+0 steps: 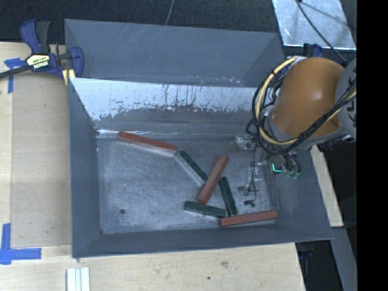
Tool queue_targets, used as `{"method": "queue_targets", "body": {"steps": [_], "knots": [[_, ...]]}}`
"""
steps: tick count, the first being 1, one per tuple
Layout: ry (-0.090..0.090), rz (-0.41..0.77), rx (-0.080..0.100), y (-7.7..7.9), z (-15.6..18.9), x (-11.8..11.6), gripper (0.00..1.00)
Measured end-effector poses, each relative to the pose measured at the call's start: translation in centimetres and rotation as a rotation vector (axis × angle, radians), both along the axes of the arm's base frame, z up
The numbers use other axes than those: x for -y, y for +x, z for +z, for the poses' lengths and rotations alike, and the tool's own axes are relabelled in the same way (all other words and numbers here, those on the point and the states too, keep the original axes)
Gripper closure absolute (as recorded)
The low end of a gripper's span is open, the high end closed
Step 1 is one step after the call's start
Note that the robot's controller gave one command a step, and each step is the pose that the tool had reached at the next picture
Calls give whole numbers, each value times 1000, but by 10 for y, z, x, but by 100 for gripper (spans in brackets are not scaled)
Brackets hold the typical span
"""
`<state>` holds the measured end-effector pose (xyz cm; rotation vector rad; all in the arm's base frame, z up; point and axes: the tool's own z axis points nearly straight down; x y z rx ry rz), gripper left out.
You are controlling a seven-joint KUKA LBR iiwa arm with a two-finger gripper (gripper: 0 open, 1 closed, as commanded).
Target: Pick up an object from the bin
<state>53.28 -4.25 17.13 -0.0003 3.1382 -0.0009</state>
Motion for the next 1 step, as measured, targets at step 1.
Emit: {"method": "queue_targets", "body": {"steps": [1], "knots": [[-2, -10, 13, -3, -19, -6, 0]]}}
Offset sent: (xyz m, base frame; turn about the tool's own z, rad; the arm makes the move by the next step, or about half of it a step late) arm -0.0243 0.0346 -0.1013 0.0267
